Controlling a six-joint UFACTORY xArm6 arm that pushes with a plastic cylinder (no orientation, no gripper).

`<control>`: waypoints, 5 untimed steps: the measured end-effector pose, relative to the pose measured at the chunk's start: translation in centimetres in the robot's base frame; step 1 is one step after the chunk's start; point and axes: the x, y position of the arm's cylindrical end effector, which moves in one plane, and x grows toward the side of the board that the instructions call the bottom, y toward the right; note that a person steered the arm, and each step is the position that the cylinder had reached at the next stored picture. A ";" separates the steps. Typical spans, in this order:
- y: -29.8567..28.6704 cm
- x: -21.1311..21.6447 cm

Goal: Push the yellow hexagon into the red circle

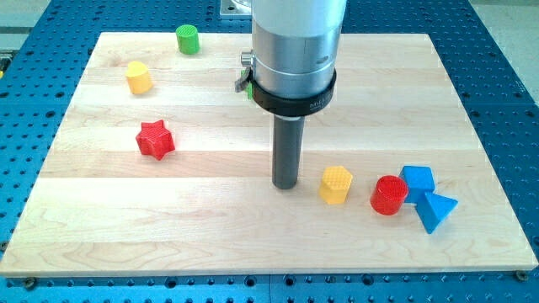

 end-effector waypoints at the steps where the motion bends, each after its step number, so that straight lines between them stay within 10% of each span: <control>1: 6.8 0.3; 5: -18.9 0.7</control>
